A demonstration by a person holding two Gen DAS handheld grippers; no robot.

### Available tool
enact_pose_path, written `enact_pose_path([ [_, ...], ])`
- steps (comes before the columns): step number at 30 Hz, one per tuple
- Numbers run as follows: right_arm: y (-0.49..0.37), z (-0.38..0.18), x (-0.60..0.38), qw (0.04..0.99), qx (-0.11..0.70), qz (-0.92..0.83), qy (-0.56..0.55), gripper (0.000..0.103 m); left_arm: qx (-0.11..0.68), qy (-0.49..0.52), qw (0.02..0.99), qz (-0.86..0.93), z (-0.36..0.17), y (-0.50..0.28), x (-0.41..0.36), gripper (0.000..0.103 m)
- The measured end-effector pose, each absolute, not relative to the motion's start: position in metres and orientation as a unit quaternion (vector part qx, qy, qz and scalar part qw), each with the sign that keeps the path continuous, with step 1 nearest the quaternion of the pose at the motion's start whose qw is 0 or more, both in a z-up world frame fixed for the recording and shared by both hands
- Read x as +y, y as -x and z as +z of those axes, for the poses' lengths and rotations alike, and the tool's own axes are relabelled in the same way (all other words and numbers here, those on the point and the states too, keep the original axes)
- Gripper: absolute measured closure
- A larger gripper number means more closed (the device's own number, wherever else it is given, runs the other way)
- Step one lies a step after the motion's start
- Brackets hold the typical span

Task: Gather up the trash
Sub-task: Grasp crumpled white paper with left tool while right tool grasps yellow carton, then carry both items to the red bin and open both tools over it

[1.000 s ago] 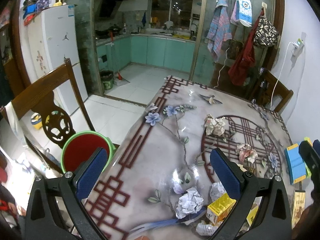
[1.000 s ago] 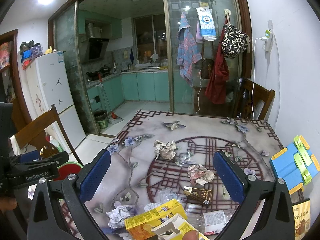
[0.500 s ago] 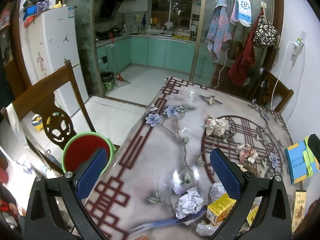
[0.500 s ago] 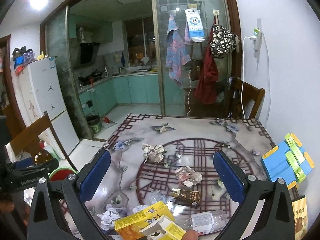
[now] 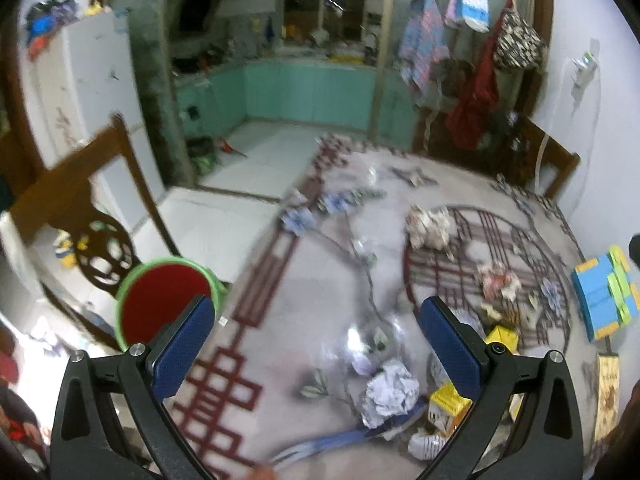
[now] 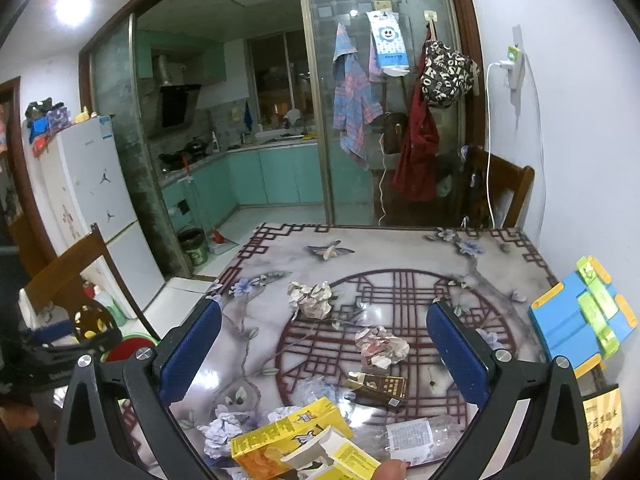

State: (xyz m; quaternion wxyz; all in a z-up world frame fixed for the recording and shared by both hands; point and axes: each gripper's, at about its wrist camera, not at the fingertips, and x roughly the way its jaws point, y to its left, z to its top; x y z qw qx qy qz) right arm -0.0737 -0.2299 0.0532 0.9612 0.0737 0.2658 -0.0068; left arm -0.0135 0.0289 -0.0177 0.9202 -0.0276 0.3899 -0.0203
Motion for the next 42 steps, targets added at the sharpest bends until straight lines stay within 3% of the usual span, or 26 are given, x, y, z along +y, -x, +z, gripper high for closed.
enact_pose_path([
  [8,0.074,0.027,-0.242,0.946,0.319,-0.004,-0.061,0.000,0.552,0.018,0.827,-0.103,-0.139,-0.006,-0.011,0.002],
  [10,0.073,0.013,-0.250,0.935,0.349,-0.005,-0.066,0.000,0.568,0.016,0.816,-0.109,-0.156,-0.009,-0.020,0.017],
  [14,0.076,-0.023,-0.264,0.903,0.423,0.008,-0.074,0.000,0.572,0.042,0.805,-0.148,-0.162,-0.011,-0.027,0.032],
  [16,0.084,-0.045,-0.260,0.889,0.453,0.033,-0.054,0.001,0.569,0.047,0.803,-0.168,-0.158,-0.010,-0.029,0.053],
  [18,0.090,-0.066,-0.255,0.873,0.483,0.058,-0.035,0.001,0.563,0.049,0.804,-0.183,-0.153,-0.009,-0.030,0.064],
  [23,0.091,-0.117,-0.248,0.843,0.533,0.078,-0.008,0.001,0.560,0.037,0.807,-0.182,-0.153,-0.017,-0.025,0.069],
  [25,0.090,-0.134,-0.245,0.837,0.543,0.066,0.020,0.008,0.559,0.044,0.808,-0.180,-0.149,-0.016,-0.019,0.069],
  [27,0.085,-0.147,-0.245,0.829,0.555,0.069,0.027,0.056,0.556,0.048,0.811,-0.177,-0.145,-0.016,-0.014,0.070],
  [32,0.087,-0.135,-0.255,0.846,0.528,0.067,-0.013,0.064,0.546,0.069,0.818,-0.168,-0.133,-0.015,0.004,0.072],
  [42,0.087,-0.027,-0.245,0.908,0.411,0.068,-0.053,0.064,0.482,0.071,0.863,-0.136,-0.078,-0.012,0.046,0.072],
])
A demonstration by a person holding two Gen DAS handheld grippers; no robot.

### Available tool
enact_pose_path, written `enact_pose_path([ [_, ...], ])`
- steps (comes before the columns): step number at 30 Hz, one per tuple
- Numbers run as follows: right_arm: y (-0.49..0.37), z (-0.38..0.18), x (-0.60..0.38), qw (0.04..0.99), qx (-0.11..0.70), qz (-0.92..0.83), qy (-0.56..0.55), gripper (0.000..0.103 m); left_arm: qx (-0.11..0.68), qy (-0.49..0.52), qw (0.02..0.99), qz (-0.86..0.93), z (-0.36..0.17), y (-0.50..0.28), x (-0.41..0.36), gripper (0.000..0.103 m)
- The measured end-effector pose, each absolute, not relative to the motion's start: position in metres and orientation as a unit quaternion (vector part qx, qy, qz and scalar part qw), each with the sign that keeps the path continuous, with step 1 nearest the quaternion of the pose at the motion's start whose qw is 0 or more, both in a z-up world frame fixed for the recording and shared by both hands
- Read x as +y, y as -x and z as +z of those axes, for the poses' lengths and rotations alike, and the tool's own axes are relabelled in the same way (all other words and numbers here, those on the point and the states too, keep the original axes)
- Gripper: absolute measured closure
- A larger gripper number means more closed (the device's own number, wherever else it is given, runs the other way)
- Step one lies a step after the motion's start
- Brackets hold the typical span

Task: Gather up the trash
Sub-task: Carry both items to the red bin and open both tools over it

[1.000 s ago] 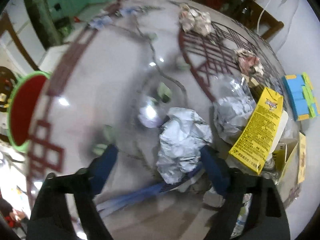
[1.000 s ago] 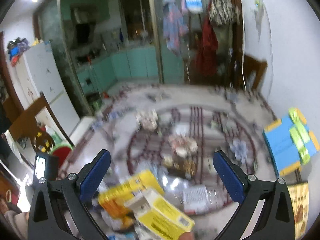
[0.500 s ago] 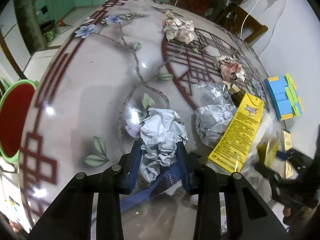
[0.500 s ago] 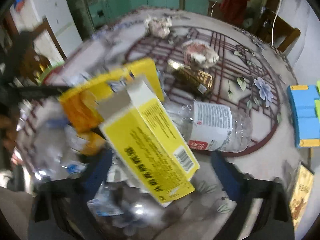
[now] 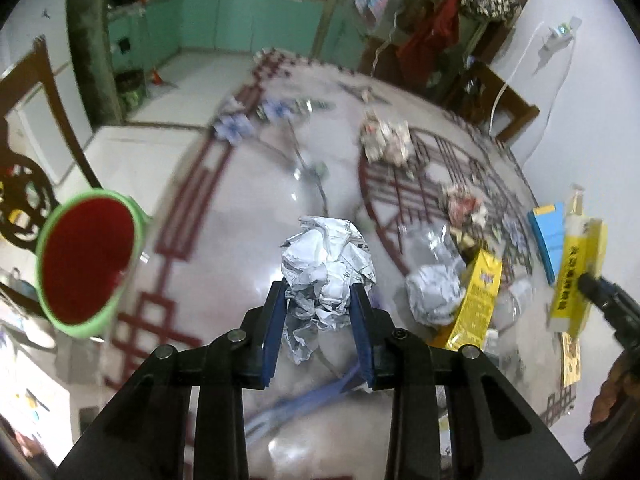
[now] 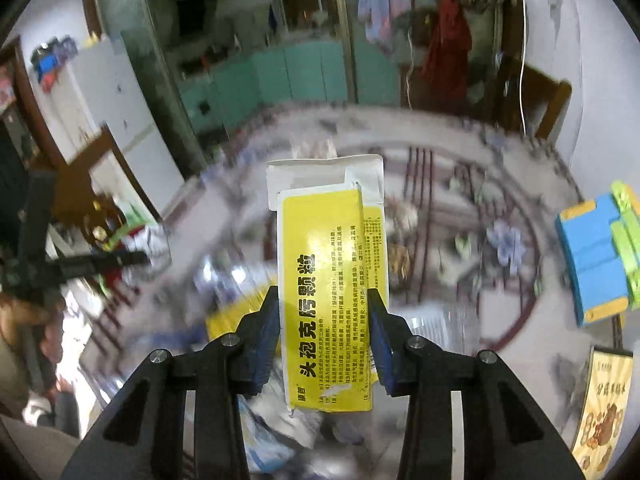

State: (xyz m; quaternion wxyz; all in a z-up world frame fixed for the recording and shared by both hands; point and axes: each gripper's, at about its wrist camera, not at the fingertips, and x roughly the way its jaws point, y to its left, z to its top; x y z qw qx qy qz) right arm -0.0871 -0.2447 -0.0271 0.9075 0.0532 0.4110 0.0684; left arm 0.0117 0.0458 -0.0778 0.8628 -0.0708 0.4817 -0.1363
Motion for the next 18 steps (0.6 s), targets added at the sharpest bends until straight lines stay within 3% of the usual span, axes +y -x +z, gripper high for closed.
enact_pose_path([
  [8,0.057,0.020,-0.160,0.925,0.366,0.100,-0.035,0.064,0.448,0.060,0.885,-0.109,-0.057,-0.021,0.100,0.072],
  [18,-0.009,-0.008,-0.020,0.901,0.398,0.163,-0.058,0.064,0.465,0.054,0.881,-0.066,-0.081,-0.053,0.204,0.072],
])
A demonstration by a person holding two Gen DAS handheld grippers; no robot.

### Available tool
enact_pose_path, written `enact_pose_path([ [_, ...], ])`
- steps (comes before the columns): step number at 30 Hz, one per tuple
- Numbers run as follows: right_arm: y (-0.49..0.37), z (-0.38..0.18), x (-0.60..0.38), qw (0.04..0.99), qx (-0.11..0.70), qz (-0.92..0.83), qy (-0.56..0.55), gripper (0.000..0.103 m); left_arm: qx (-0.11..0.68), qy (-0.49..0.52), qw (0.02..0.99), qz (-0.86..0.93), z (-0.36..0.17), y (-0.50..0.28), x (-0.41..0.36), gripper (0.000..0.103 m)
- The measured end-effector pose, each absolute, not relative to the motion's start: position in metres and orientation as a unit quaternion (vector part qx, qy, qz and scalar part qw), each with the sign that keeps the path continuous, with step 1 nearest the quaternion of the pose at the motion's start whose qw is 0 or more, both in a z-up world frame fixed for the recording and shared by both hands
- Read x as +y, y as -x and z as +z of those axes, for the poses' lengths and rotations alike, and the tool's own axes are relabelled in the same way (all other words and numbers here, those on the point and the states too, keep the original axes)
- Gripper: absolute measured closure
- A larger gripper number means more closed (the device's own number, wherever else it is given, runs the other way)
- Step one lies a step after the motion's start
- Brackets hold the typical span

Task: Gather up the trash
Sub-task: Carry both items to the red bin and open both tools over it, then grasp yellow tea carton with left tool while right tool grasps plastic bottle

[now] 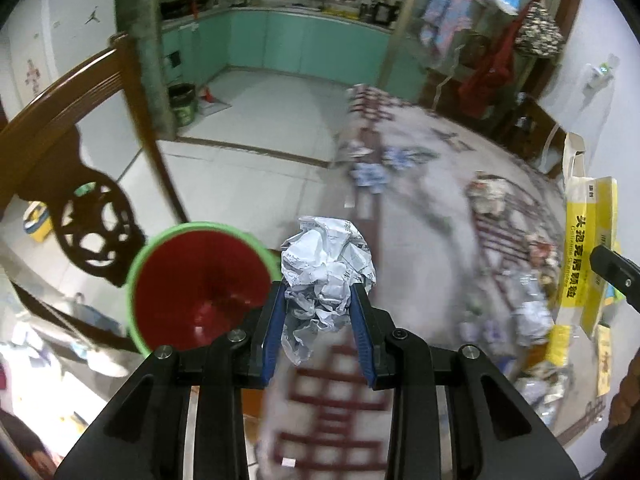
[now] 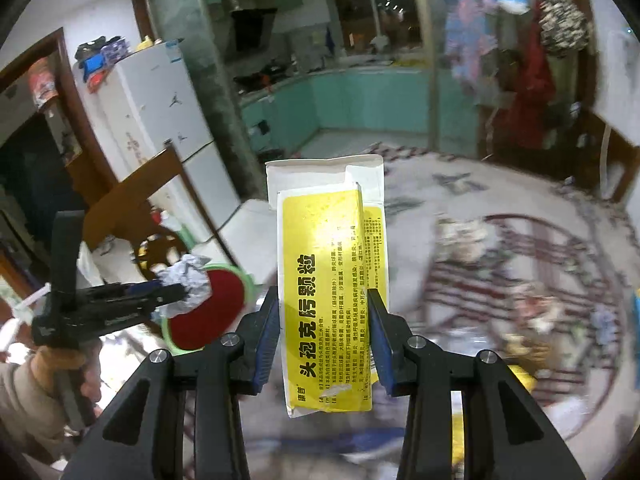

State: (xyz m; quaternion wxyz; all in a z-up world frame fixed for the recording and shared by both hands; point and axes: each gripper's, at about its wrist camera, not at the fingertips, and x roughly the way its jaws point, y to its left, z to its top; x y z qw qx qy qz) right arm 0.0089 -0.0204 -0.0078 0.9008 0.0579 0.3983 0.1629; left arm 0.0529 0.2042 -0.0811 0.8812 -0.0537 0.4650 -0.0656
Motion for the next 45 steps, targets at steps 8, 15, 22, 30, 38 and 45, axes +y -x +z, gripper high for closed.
enact_pose_path([
  [8,-0.073,-0.062,0.082,0.866,0.446,0.210,-0.084,0.064,0.499,0.057,0.864,-0.027,-0.119,-0.076,0.276,0.072],
  [15,-0.116,-0.109,0.153,0.834,0.491,0.237,-0.086,0.064,0.520,0.064,0.851,-0.020,-0.140,-0.091,0.310,0.072],
  [22,-0.132,-0.127,0.189,0.823,0.502,0.251,-0.087,0.062,0.516,0.051,0.855,-0.011,-0.142,-0.101,0.326,0.065],
  [30,-0.123,-0.108,0.182,0.845,0.483,0.221,-0.068,0.053,0.496,0.057,0.866,-0.009,-0.131,-0.104,0.330,0.031],
  [38,-0.079,-0.073,0.125,0.864,0.466,0.180,-0.071,0.052,0.488,0.062,0.869,-0.049,-0.118,-0.095,0.294,0.029],
  [45,-0.027,-0.054,0.032,0.876,0.464,0.113,-0.067,0.049,0.481,0.038,0.871,-0.096,-0.108,-0.081,0.218,0.029],
])
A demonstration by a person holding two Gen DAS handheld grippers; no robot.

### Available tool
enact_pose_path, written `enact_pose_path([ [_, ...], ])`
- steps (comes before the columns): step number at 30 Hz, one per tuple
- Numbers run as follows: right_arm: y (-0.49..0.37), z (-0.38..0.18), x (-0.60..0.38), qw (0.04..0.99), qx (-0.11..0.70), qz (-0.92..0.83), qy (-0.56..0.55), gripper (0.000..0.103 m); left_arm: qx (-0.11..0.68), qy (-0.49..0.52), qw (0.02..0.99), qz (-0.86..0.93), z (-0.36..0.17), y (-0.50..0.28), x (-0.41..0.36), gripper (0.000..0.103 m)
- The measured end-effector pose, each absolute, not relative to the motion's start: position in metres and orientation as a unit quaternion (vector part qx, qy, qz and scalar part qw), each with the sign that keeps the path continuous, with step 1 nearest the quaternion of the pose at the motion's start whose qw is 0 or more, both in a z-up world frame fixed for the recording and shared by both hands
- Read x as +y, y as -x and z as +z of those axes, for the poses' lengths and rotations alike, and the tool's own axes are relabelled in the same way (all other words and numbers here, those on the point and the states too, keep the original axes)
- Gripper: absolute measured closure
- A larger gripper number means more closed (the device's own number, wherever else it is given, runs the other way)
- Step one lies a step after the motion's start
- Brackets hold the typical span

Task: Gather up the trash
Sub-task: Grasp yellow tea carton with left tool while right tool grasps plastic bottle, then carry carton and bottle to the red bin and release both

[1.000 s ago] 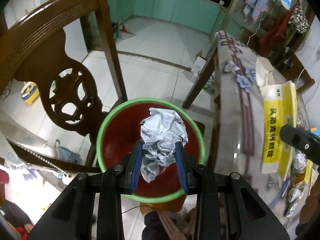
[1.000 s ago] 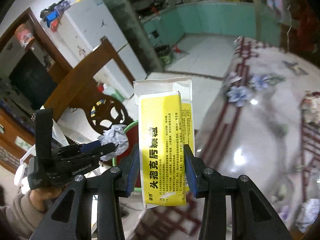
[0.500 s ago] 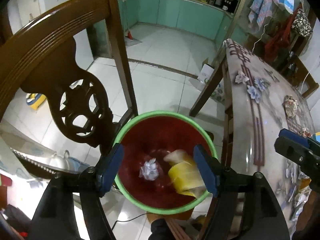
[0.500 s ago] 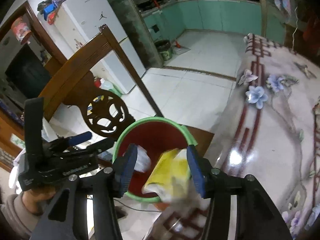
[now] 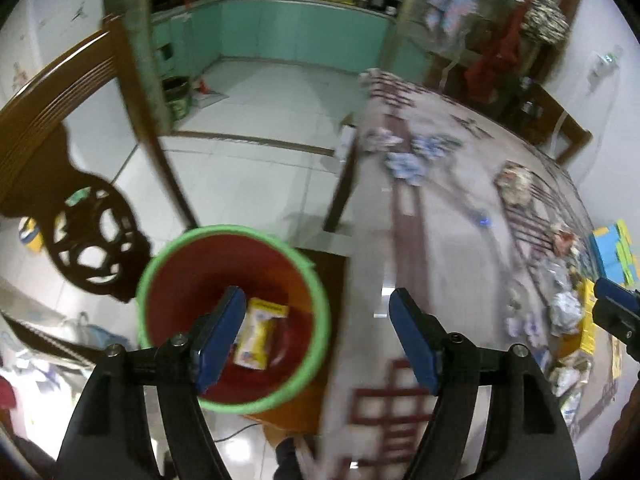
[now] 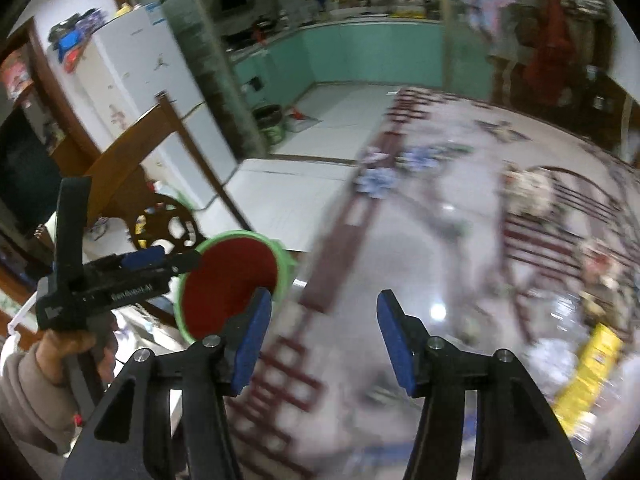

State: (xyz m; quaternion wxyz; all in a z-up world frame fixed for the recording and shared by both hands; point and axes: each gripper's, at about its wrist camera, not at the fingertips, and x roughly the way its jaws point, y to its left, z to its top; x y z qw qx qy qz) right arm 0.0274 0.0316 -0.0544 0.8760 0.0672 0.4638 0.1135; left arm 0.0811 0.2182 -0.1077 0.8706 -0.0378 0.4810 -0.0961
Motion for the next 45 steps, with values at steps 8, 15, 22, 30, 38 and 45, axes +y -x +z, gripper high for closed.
enact_pose_path([
  [8,0.028,-0.057,-0.137,0.876,0.469,-0.017,-0.112,0.040,0.480,0.018,0.856,-0.192,-0.097,-0.040,0.089,0.025],
  [15,0.065,-0.121,-0.278,0.805,0.471,-0.144,-0.331,0.039,0.483,-0.035,0.817,-0.314,-0.099,-0.004,-0.038,0.023],
  [22,0.057,-0.176,-0.318,0.749,0.481,-0.161,-0.427,0.039,0.529,-0.091,0.778,-0.328,-0.125,-0.011,-0.106,0.023],
  [30,0.044,-0.198,-0.328,0.746,0.473,-0.089,-0.459,0.044,0.576,-0.085,0.744,-0.327,-0.150,-0.004,-0.133,0.034],
  [38,0.045,-0.165,-0.336,0.791,0.434,-0.067,-0.426,0.044,0.587,-0.042,0.740,-0.326,-0.143,-0.006,-0.121,0.068],
  [45,0.046,-0.114,-0.333,0.833,0.393,-0.061,-0.384,0.044,0.534,-0.004,0.784,-0.318,-0.094,-0.007,-0.087,0.068],
])
